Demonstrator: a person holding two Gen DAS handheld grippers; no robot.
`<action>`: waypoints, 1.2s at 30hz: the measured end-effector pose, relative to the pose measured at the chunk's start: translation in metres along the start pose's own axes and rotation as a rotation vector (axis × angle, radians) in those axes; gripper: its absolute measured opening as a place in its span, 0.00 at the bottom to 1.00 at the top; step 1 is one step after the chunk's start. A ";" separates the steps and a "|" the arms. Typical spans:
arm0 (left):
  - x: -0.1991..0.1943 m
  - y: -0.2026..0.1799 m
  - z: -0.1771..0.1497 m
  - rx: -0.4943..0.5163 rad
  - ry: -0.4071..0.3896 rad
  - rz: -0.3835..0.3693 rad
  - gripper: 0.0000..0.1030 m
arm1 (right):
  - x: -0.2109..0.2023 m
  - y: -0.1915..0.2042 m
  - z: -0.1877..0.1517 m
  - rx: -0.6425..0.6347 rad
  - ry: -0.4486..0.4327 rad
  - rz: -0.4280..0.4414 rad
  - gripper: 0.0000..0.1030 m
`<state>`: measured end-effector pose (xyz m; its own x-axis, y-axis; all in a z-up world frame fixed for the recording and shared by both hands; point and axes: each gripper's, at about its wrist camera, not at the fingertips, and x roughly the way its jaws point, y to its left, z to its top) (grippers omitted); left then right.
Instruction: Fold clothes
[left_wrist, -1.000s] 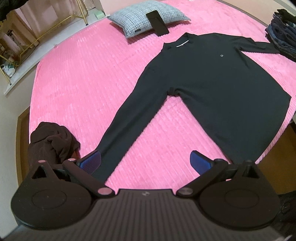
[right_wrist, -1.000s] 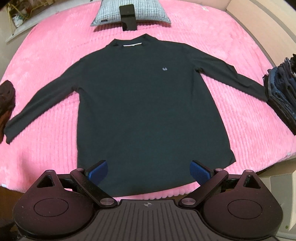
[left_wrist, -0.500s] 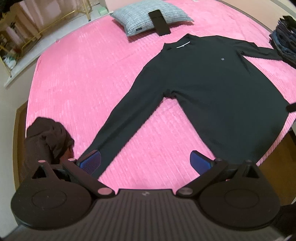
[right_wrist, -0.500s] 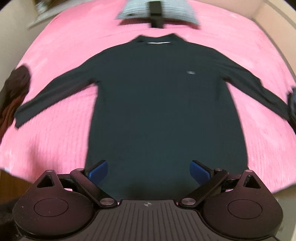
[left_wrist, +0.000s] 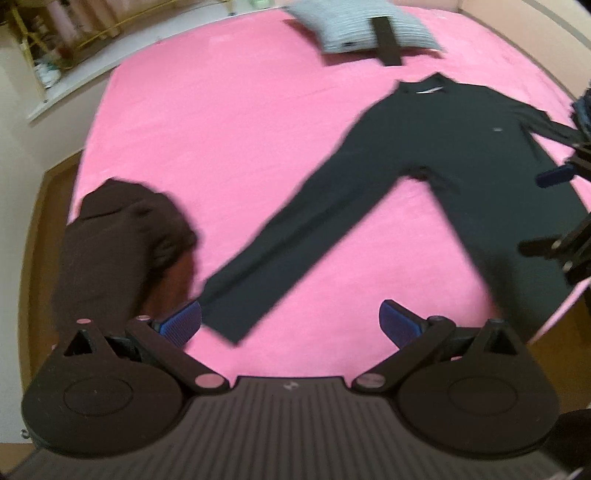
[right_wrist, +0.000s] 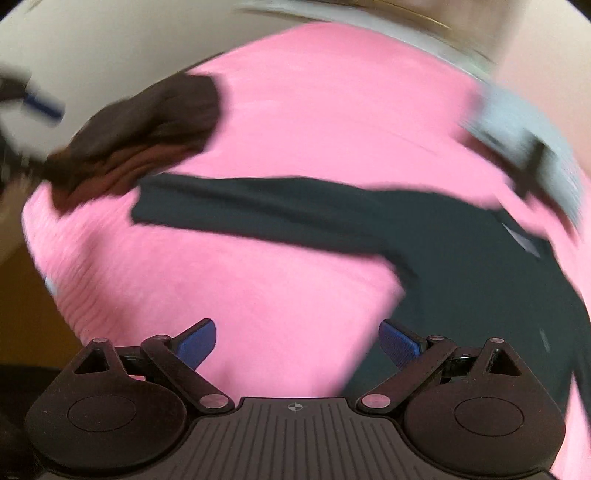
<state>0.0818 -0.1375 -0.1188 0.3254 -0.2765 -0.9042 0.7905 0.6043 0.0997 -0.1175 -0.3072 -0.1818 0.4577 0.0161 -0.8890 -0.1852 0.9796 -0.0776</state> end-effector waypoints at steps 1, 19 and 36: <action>0.003 0.016 -0.007 -0.009 0.011 0.014 0.98 | 0.018 0.019 0.009 -0.061 -0.014 0.014 0.94; 0.049 0.134 -0.110 -0.259 0.167 0.080 0.98 | 0.213 0.191 0.073 -0.669 -0.075 0.163 0.04; 0.061 0.060 -0.008 0.021 0.025 -0.048 0.98 | 0.031 -0.132 0.026 0.554 -0.541 -0.096 0.03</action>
